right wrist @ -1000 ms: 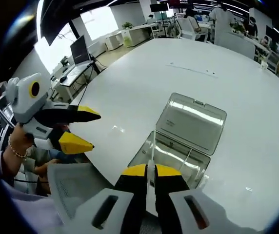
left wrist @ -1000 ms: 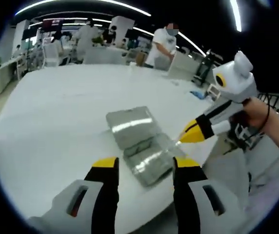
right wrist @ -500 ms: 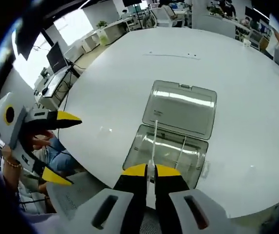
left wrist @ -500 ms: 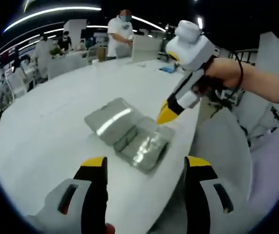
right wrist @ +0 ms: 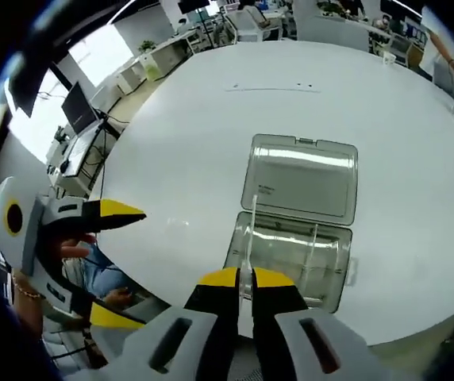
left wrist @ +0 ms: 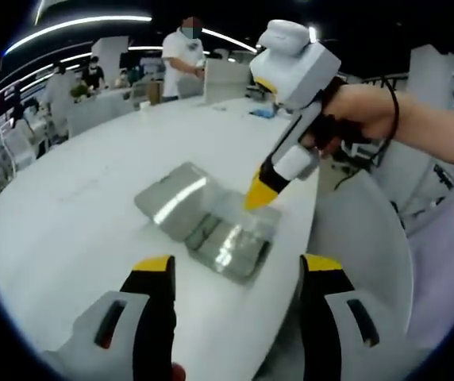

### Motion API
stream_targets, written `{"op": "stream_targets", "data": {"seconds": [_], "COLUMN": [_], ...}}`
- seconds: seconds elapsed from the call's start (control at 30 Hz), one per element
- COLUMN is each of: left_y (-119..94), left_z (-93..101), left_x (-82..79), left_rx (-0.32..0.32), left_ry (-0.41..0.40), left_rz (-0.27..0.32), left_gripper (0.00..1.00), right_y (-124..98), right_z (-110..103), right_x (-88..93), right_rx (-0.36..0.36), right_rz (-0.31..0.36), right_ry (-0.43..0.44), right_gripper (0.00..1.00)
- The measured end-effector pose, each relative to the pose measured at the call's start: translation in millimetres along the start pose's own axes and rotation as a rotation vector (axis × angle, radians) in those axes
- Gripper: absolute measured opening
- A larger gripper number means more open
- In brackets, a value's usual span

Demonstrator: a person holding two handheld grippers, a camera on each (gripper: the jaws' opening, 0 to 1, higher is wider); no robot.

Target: Insert the divider into the dual guide fixture by aligning both edges with the guide slots and pushing it downward to the bottom, including one-sided entry, uneven engagement, binding, and posture correction.

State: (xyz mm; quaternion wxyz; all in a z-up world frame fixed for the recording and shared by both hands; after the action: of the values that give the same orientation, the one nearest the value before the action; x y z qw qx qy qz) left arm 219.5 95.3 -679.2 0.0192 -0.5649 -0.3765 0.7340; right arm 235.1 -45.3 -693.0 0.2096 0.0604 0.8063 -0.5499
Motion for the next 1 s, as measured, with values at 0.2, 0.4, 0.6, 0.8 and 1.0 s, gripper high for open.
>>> {"op": "stream_targets", "data": {"seconds": [0.2, 0.4, 0.6, 0.8, 1.0], "left_y": [3, 3, 4, 5, 5], "left_z": [-2.3, -6.3, -9.6, -11.7, -15.3], "left_x": [3.0, 4.6, 2.9, 4.3, 5.4], "left_rx": [0.015, 0.018, 0.014, 0.012, 0.007], "left_ry": [-0.001, -0.004, -0.013, -0.028, -0.042], "left_rz": [0.006, 0.009, 0.017, 0.019, 0.02], "left_gripper": [0.61, 0.61, 0.6, 0.6, 0.59], "right_y": [7, 9, 17, 27, 35], "right_z": [2, 8, 10, 13, 18], "right_x": [2.2, -2.5, -4.0, -0.1, 0.3], "right_rx": [0.022, 0.075, 0.108, 0.108, 0.105], "right_rz": [-0.005, -0.023, -0.055, -0.093, -0.109], "right_ry": [0.038, 0.043, 0.056, 0.06, 0.069], "right_gripper": [0.0, 0.0, 0.0, 0.0, 0.0]}}
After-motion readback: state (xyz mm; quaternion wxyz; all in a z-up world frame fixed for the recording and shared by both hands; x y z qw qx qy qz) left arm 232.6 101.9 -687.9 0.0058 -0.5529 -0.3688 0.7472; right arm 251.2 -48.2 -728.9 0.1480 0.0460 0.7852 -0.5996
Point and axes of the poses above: the point that each gripper's makers call its tool centre point, and the gripper's own axes: y roughly forward along the fingers, z roughly to its right, x roughly out of its underside, the point moved 6 cm from there along -y, roughly backward along the fingers, and after that the axes turned 5 degrees about -x, right-handed, at the moved point
